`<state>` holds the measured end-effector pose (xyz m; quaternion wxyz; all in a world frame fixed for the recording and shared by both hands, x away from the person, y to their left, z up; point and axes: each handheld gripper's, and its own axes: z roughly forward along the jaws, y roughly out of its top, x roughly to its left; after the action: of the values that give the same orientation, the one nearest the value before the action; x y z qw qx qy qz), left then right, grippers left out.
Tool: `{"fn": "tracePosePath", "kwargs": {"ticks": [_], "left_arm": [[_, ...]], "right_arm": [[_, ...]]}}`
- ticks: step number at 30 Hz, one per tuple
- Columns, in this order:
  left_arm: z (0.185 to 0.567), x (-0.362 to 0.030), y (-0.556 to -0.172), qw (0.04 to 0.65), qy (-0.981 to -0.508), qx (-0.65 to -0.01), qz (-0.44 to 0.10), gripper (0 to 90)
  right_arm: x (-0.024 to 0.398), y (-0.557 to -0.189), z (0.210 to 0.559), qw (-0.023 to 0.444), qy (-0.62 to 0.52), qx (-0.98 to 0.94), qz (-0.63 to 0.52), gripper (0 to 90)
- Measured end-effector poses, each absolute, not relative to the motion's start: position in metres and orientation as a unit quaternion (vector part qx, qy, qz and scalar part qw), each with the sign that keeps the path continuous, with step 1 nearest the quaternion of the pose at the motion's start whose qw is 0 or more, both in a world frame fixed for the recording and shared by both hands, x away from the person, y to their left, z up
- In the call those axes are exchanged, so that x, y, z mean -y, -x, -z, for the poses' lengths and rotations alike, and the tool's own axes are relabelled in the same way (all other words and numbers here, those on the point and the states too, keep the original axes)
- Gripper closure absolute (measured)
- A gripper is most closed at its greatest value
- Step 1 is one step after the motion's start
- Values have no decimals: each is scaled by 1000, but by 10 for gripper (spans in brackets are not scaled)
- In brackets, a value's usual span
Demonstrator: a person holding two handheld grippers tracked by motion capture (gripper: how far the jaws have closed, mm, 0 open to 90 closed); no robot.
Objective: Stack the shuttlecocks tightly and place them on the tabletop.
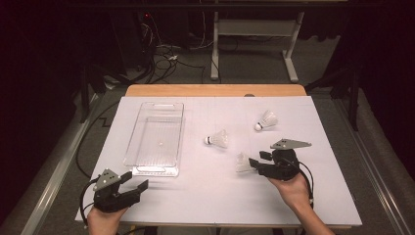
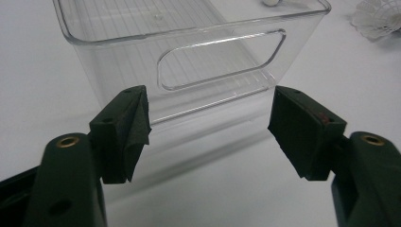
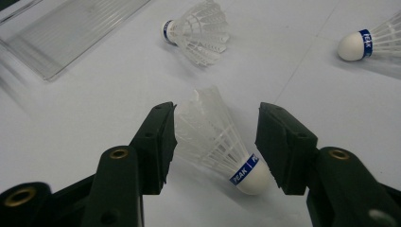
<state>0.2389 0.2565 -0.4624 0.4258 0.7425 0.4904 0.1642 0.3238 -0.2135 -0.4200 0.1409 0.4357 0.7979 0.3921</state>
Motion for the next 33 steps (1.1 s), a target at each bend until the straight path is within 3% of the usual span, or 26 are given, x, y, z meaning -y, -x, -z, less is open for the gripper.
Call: {"fn": "tracePosePath", "kwargs": {"ticks": [33], "left_arm": [[462, -256, -238, 425, -746, -485, -164, 306]], "right_arm": [[168, -361, 413, 124, -434, -844, -291, 497]]}}
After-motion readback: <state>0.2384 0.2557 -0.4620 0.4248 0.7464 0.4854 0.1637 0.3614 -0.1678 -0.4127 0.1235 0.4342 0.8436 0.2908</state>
